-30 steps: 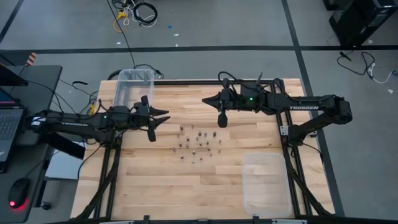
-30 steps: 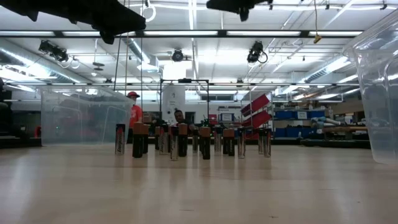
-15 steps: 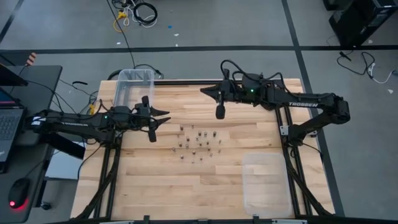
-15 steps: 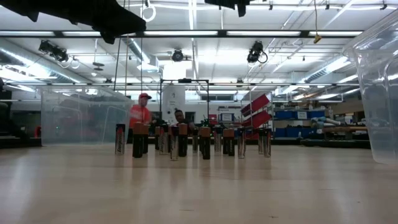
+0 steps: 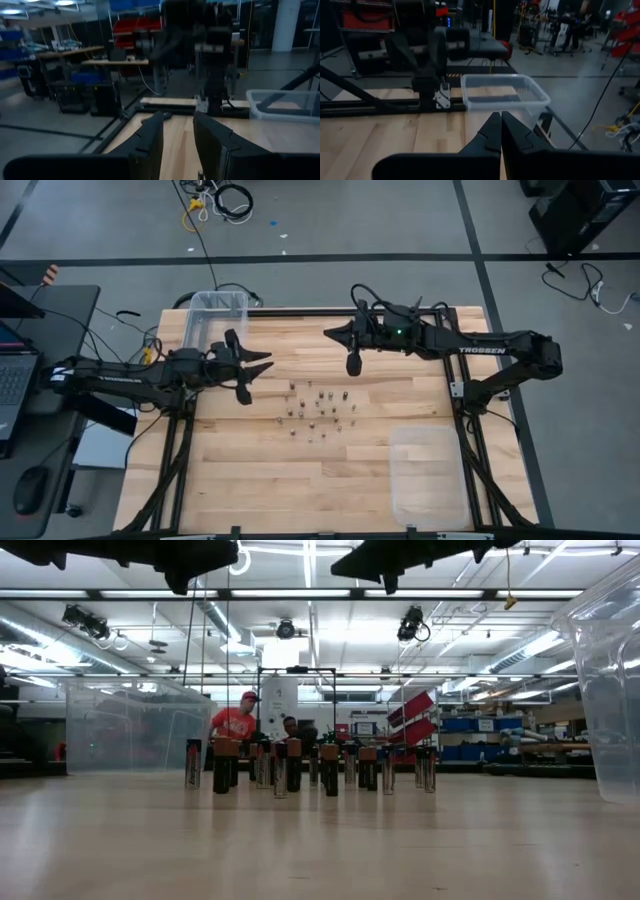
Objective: Sort batteries
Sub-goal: Put the black and copper battery into the top transparent bin
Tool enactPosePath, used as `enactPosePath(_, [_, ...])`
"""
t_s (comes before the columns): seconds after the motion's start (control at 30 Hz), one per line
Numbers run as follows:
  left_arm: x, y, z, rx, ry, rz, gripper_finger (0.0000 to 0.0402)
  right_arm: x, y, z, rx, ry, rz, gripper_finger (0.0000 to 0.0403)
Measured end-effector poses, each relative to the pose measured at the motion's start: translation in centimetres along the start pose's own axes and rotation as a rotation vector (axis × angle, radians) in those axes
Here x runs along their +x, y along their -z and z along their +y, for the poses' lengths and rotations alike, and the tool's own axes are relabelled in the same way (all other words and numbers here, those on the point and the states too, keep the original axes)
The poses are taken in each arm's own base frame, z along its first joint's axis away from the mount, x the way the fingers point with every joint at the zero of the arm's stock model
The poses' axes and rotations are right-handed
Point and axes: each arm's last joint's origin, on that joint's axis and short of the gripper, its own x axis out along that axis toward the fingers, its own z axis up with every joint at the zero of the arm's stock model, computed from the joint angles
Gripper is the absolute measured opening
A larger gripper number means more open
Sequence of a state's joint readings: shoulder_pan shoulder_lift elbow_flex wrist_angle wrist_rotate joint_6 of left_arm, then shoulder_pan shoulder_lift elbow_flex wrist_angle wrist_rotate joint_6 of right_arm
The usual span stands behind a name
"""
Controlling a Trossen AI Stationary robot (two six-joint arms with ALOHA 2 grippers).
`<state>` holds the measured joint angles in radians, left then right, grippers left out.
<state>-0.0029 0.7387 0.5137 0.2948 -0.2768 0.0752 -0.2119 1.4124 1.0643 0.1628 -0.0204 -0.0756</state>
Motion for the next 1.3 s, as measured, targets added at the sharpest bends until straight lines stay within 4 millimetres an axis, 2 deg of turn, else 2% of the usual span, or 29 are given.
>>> enactPosePath(0.17, [0.0, -0.3, 0.0, 0.012, -0.003, -0.032, 0.0106, 0.0, 0.6, 0.0, 0.020, -0.002, 0.027, 0.0000])
enactPosePath(0.33, [0.0, -0.2, 0.0, 0.013, -0.002, -0.016, 0.0106, -0.1, 1.2, 0.1, 0.020, -0.009, 0.124, 0.0000])
enactPosePath(0.47, [0.0, 0.5, 0.0, 0.006, 0.003, 0.054, 0.0106, -0.4, 1.5, 0.1, 0.025, -0.016, 0.234, 0.0000])
enactPosePath(0.7, [-0.2, 2.1, -0.1, -0.041, 0.005, 0.213, 0.0106, -1.3, 3.3, 0.3, -0.035, -0.055, 0.458, 0.0000])
enactPosePath(0.87, [-0.3, 2.6, -0.1, -0.057, 0.002, 0.261, 0.0106, -1.7, 4.1, 0.4, -0.025, -0.063, 0.542, 0.0000])
enactPosePath(1.1, [-0.3, 2.6, -0.1, -0.047, 0.004, 0.261, 0.0106, -1.5, 4.5, 0.5, 0.026, -0.053, 0.519, 0.0006])
enactPosePath(1.3, [-0.3, 2.4, -0.1, -0.036, 0.005, 0.247, 0.0106, -1.1, 3.8, 1.0, 0.044, -0.042, 0.425, 0.0009])
